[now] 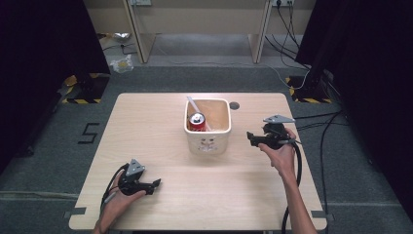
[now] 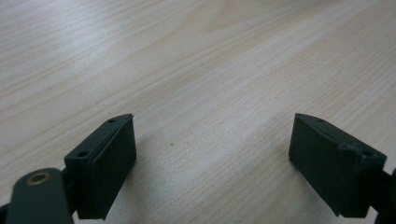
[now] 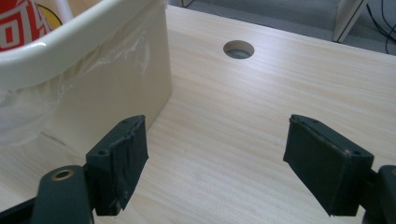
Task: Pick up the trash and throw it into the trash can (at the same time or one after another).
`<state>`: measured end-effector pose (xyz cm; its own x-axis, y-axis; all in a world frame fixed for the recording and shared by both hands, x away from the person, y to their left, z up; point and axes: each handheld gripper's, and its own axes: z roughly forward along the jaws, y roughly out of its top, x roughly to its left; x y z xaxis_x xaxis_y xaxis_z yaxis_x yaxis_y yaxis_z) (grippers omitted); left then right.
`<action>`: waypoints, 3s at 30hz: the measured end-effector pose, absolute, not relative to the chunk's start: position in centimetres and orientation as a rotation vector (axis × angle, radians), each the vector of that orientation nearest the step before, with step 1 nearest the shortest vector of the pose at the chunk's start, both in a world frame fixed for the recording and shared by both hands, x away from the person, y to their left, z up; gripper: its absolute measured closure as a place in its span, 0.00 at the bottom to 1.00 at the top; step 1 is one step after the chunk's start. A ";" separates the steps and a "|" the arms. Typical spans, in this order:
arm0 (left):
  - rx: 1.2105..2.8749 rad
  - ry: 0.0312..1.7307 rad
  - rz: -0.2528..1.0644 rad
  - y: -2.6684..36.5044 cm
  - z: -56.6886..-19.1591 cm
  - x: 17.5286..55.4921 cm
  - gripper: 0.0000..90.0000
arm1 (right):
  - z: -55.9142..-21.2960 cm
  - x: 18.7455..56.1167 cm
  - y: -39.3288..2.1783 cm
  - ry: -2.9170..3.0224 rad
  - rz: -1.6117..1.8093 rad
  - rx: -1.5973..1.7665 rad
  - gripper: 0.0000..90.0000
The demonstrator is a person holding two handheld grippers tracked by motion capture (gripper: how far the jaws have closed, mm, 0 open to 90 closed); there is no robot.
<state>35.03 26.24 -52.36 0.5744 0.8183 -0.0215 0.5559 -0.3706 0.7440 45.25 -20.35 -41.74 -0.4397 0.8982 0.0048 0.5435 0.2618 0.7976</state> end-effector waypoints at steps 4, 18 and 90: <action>2.077 1.093 0.460 26.2 -52.4 35.0 0.16 | -41.9 44.7 -20.3 2.086 1.055 1.288 0.23; 2.077 1.093 0.461 26.2 -52.4 35.0 0.16 | -43.5 43.1 -20.2 2.109 1.047 1.275 0.23; 2.079 1.091 0.461 26.3 -52.4 35.0 0.16 | -49.7 35.4 -19.5 2.223 1.035 1.232 0.19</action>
<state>35.03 26.25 -52.35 0.5753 0.8177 -0.0205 0.5554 -0.3721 0.7437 35.37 -19.47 -49.72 -0.5347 0.8450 0.0117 0.5527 0.3392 0.7612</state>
